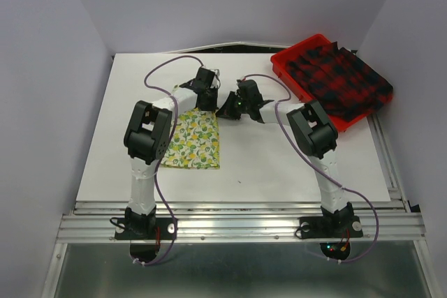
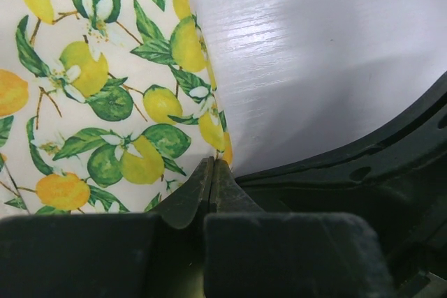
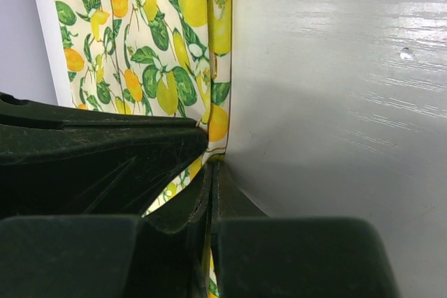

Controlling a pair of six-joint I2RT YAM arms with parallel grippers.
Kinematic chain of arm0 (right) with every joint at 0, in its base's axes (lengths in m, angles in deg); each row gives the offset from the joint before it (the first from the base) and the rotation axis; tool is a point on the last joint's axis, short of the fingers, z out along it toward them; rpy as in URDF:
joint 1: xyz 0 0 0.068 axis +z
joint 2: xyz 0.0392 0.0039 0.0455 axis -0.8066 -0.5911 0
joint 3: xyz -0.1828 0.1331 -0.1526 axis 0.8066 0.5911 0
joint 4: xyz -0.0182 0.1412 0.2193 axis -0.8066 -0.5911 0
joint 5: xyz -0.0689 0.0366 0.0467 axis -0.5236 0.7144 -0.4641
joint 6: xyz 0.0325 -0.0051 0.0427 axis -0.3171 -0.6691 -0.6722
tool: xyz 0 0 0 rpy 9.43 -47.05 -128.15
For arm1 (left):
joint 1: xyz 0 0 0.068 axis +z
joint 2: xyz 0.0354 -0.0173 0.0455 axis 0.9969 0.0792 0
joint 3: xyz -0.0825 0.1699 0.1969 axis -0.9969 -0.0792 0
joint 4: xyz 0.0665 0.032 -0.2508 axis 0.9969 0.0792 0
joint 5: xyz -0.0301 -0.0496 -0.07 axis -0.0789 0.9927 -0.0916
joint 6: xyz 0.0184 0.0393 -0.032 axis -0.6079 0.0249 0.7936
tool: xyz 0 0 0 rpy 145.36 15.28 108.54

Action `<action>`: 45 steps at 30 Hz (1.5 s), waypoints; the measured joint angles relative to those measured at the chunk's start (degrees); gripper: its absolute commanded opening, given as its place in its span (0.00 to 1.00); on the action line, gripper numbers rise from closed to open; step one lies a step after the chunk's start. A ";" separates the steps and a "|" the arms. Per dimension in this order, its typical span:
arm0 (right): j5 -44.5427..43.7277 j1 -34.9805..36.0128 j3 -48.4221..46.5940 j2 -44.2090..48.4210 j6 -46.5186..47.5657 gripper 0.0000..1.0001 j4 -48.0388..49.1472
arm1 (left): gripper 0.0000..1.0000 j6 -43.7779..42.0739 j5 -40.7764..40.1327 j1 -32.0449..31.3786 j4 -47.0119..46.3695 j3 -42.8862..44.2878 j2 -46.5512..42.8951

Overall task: Fold and stack the skirts
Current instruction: Fold the skirt

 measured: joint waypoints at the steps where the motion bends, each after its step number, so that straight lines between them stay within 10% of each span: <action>1: 0.00 0.00 0.00 0.00 0.02 0.02 0.00 | 0.00 0.17 0.37 0.00 -0.07 0.02 0.00; 27: -0.72 -0.02 2.89 8.94 11.52 0.12 -8.04 | 0.00 2.01 6.19 2.40 -1.95 1.51 2.32; 40: 13.94 1.14 12.07 9.42 -1.66 0.10 6.38 | 0.00 2.21 8.48 2.60 -3.41 1.53 2.75; 45: 14.01 1.31 13.44 5.99 -3.78 0.10 7.48 | 0.20 2.19 10.01 3.28 -3.41 1.53 2.75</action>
